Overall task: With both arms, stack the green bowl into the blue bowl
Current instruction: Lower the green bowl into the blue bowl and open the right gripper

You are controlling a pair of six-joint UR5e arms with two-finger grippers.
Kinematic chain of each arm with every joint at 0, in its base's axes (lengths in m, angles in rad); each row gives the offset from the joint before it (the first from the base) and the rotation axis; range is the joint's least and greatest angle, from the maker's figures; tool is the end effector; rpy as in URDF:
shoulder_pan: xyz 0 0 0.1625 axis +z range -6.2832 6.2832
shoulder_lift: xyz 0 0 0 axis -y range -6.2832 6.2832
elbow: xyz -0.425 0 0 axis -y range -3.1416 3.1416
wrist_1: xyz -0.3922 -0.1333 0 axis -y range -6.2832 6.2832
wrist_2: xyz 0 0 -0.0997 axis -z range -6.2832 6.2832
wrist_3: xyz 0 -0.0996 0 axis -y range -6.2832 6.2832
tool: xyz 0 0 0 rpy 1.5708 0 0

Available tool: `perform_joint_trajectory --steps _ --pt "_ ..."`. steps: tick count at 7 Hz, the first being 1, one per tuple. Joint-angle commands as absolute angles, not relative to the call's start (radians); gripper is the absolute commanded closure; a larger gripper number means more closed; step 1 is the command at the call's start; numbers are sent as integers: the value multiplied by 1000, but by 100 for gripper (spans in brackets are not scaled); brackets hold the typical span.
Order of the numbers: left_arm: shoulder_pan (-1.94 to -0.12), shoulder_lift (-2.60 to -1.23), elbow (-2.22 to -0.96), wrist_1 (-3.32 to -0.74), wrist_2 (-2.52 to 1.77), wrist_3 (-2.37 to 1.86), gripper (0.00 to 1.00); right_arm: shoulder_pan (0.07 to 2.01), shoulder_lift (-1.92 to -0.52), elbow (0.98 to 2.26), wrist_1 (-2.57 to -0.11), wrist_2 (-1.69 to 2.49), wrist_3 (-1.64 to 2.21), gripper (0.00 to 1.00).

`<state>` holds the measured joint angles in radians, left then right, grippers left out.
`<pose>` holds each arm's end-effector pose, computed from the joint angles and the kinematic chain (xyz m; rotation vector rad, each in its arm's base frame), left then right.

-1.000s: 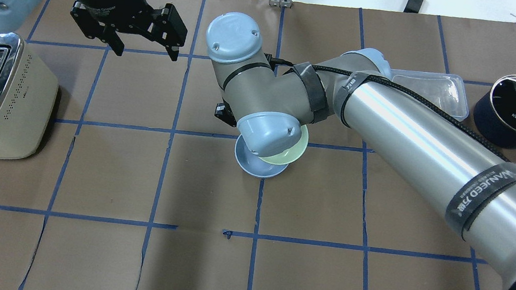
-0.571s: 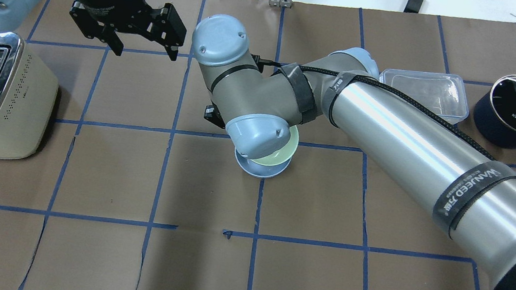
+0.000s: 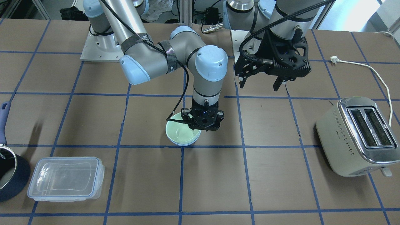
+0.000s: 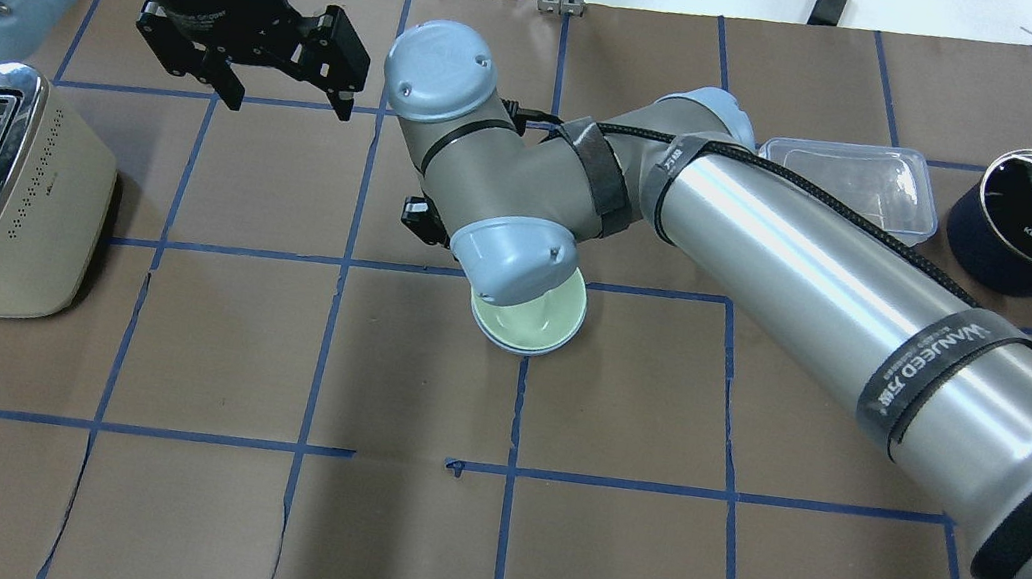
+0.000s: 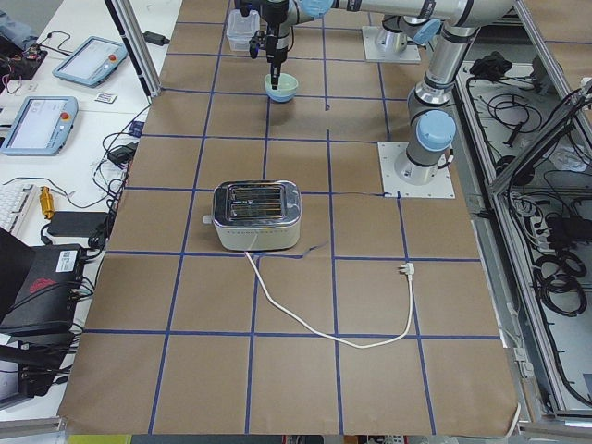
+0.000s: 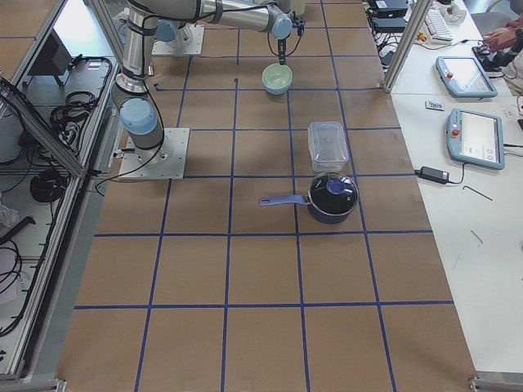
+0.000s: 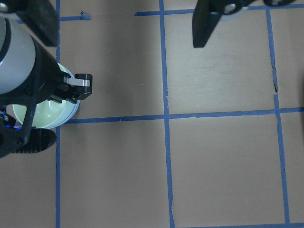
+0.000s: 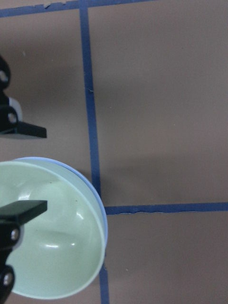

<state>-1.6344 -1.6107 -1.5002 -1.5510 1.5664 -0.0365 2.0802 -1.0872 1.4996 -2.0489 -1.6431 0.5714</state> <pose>-0.1661 -0.5040 0.5048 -0.0426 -3.1334 0.0787 0.4334 -0.5173 0.2890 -0.1001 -3.1084 0.1455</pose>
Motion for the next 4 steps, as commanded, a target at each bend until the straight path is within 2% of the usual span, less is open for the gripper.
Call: perform_joint_trajectory --steps 1,4 --pt "-1632 -1611 -1499 -1568 1571 -44 0 1986 -1112 1462 -1967 -1644 578 0" --pt "-1632 -1608 -1500 -1577 1571 -43 0 1774 -1210 1468 -1811 -1618 395 0"
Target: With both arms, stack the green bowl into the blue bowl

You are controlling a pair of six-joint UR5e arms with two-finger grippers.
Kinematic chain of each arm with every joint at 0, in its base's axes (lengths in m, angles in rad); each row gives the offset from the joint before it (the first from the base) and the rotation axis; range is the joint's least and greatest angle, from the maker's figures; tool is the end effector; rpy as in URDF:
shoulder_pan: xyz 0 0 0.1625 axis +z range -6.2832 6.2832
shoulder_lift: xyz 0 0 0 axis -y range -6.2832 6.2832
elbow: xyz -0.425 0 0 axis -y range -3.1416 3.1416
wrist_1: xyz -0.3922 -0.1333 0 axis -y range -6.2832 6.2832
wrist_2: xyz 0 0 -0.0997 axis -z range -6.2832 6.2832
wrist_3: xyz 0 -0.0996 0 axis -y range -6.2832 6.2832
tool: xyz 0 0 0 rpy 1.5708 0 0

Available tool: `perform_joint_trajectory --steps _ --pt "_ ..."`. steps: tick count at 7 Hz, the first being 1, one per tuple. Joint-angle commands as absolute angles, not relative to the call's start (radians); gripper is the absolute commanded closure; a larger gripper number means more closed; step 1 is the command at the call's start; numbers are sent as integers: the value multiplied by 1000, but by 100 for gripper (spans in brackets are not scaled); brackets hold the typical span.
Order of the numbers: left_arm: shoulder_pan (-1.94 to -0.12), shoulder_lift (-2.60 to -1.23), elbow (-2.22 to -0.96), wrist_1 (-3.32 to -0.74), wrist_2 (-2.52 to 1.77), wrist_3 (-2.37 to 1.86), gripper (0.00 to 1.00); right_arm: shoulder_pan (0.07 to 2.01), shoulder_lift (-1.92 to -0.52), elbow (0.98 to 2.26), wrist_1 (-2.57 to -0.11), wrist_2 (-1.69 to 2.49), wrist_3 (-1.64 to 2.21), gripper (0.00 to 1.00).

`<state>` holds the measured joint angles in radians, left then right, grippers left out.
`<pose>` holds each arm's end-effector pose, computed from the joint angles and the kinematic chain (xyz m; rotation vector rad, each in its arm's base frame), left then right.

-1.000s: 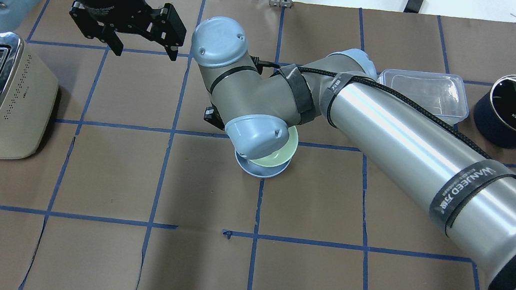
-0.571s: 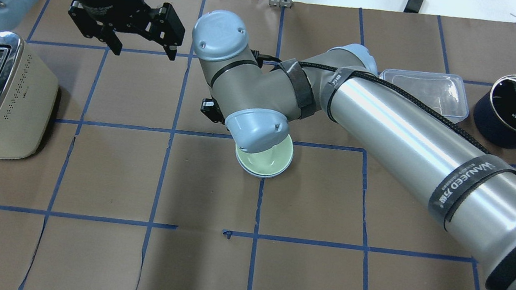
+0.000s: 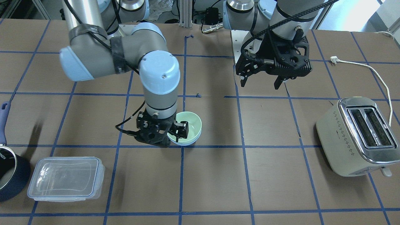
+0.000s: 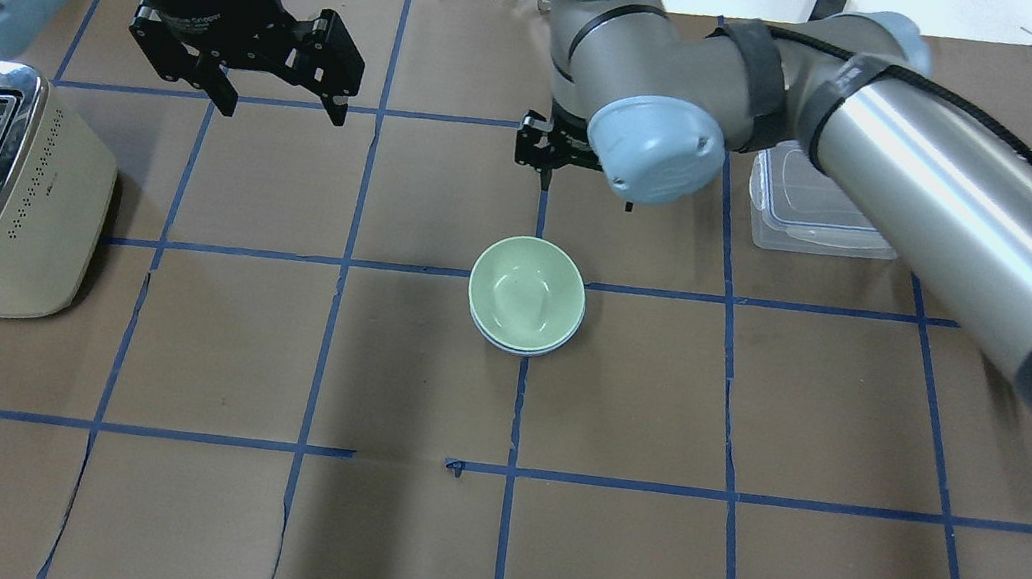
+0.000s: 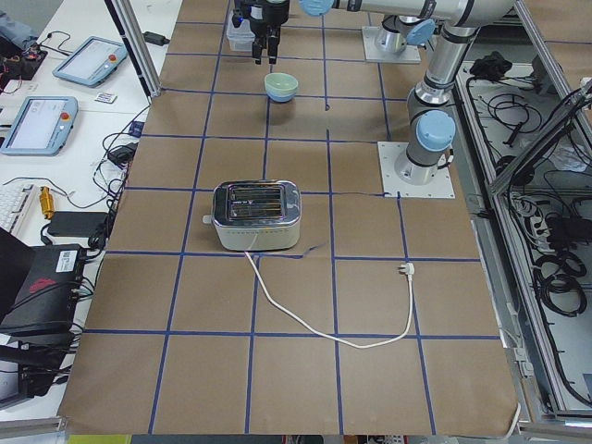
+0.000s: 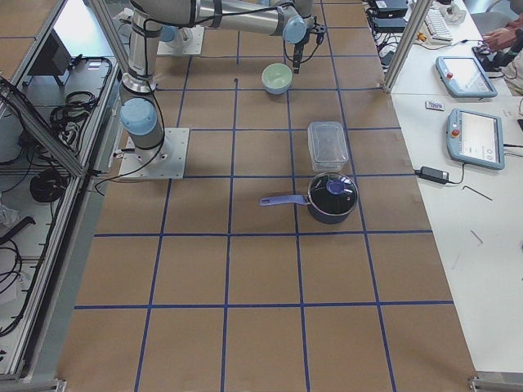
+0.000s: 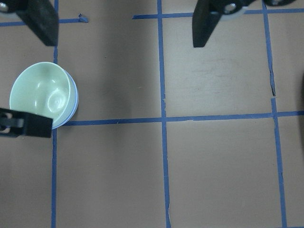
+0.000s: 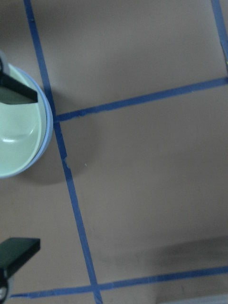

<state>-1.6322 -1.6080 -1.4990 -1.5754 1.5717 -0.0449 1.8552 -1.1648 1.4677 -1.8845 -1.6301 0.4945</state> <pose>-0.1643 -0.5013 0.5042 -0.0259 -3.1404 0.0471 0.3027 -0.5814 0.3376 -0.3245 -3.0733 0.0503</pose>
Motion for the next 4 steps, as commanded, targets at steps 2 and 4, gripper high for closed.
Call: perform_joint_trajectory --steps 2,4 --pt "-1632 -1606 -1500 -1577 1571 -41 0 1644 -1322 1508 -1654 -1594 214 0" --pt "-1632 -1606 -1500 -1577 1571 -38 0 1568 -1440 1567 -1619 -1595 99 0"
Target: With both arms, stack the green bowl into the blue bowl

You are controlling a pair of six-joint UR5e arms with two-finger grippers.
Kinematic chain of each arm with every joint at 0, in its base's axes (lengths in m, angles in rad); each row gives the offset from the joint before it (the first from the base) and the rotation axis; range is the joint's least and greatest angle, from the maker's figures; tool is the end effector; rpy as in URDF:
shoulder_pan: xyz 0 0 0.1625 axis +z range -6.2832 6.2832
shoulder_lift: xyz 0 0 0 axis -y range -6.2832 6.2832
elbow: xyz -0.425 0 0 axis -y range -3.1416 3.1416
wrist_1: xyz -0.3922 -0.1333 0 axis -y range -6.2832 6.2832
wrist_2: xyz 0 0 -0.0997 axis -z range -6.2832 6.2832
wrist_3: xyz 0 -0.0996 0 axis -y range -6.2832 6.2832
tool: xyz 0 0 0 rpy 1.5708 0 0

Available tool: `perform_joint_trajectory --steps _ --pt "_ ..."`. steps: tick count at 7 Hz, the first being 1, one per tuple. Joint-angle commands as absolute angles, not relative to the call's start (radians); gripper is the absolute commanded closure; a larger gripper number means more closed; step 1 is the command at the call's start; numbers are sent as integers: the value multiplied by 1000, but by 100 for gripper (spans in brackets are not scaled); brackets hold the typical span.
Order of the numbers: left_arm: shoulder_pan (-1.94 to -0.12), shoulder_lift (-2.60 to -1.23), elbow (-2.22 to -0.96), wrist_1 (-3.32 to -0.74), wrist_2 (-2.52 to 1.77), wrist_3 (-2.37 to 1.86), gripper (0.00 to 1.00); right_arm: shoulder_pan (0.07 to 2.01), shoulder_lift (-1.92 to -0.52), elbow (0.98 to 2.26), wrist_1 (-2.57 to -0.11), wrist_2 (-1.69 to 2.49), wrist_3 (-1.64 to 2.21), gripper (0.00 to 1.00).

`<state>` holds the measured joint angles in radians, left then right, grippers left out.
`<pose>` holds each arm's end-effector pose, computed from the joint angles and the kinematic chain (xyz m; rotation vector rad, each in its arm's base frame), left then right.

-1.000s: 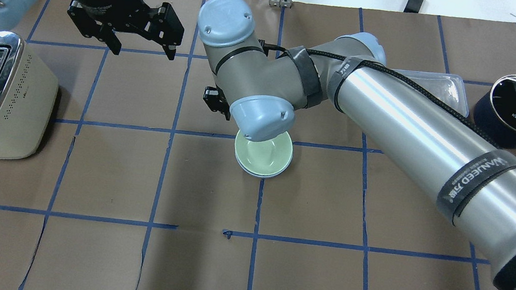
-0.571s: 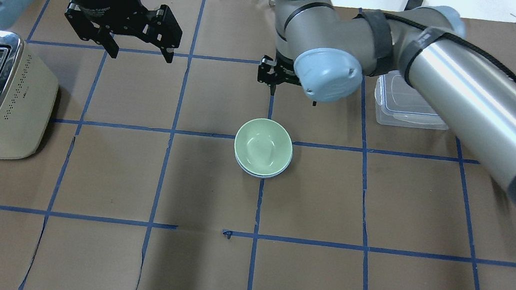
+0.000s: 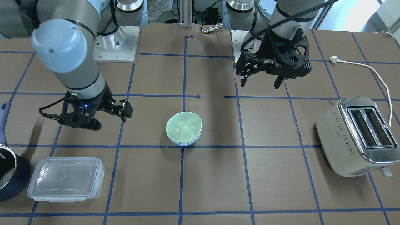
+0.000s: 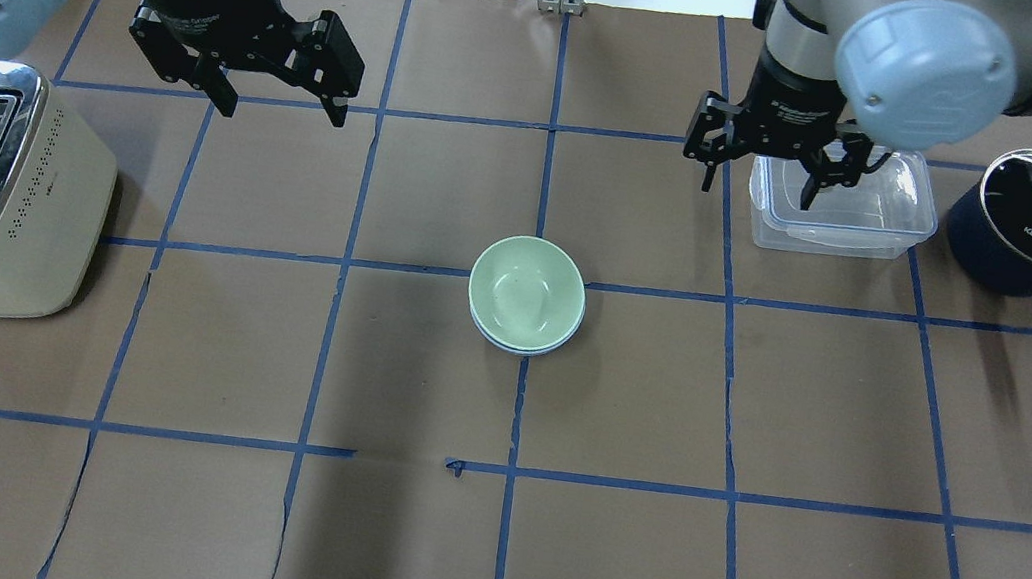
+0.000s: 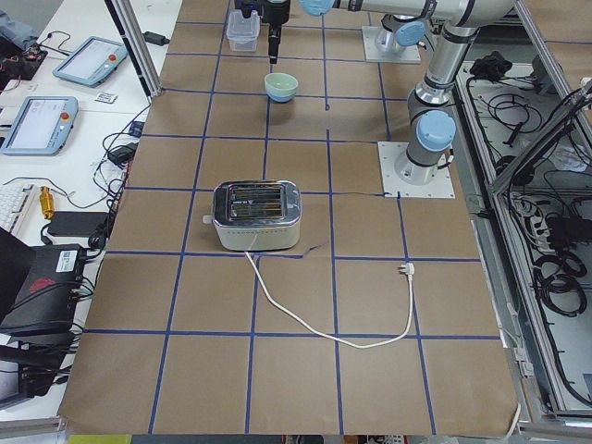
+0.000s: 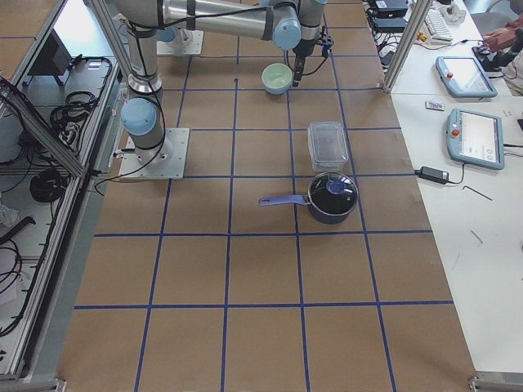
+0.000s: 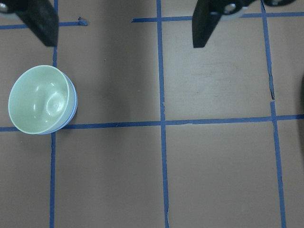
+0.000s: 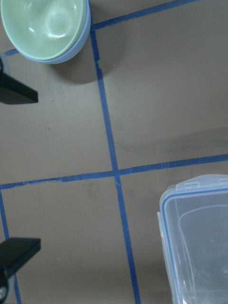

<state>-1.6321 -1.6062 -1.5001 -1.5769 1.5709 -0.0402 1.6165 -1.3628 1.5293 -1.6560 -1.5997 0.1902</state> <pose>-0.1643 -0.5004 0.5044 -0.0331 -3.1397 0.0458 0.1561 -0.5593 0.4060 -0.2220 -3.0931 -0.1200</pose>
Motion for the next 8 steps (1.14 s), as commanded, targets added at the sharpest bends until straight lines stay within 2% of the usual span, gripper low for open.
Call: perform_joint_trajectory --steps 1,4,8 --pt "-1632 -1606 -1500 -1577 1571 -37 0 1537 -1483 1601 -1617 -1601 71 0" --pt "-1634 -1606 -1500 -1577 1569 -37 0 1539 -1595 1600 -1523 -1615 66 0" --pt "-1632 -1606 -1500 -1577 1569 -37 0 1539 -1598 1597 -1511 -1592 42 0"
